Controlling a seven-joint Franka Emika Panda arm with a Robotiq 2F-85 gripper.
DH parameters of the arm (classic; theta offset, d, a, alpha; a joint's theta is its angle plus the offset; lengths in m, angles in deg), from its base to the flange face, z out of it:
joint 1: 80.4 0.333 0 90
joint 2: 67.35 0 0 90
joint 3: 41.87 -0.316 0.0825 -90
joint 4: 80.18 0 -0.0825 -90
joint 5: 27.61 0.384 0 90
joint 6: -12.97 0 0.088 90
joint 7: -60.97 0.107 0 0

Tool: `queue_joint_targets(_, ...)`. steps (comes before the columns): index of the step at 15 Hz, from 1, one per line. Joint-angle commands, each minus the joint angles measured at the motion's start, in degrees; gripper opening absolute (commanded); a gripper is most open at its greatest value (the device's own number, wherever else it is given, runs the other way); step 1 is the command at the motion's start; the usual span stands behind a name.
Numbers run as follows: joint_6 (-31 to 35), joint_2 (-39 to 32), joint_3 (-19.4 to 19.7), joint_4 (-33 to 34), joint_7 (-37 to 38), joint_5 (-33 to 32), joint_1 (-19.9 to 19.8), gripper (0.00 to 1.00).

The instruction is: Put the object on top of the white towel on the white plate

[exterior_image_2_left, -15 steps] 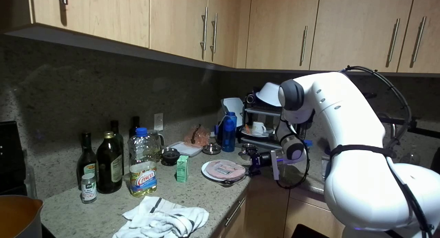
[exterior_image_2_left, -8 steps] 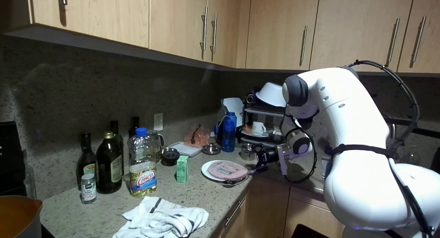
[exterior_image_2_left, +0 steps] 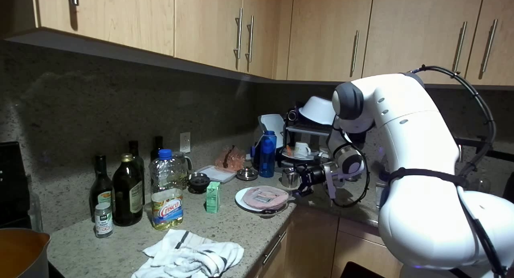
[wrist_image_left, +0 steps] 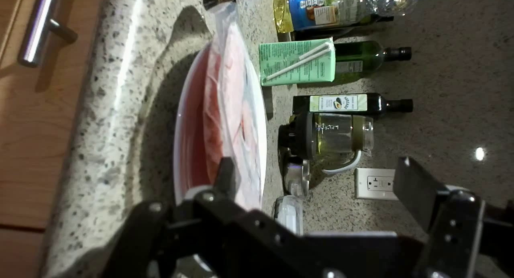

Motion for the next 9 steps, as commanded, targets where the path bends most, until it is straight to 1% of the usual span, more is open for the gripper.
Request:
queue_joint_targets(1,0.23,3.20,-0.84,-1.00,3.05,-1.29,0.52,1.00)
queue_joint_targets(4,0.67,2.93,-1.01,-0.14,5.08,-2.60,1.56,1.00)
queue_joint_targets(9,2.49,3.08,-0.36,0.72,8.83,-9.37,3.32,1.00)
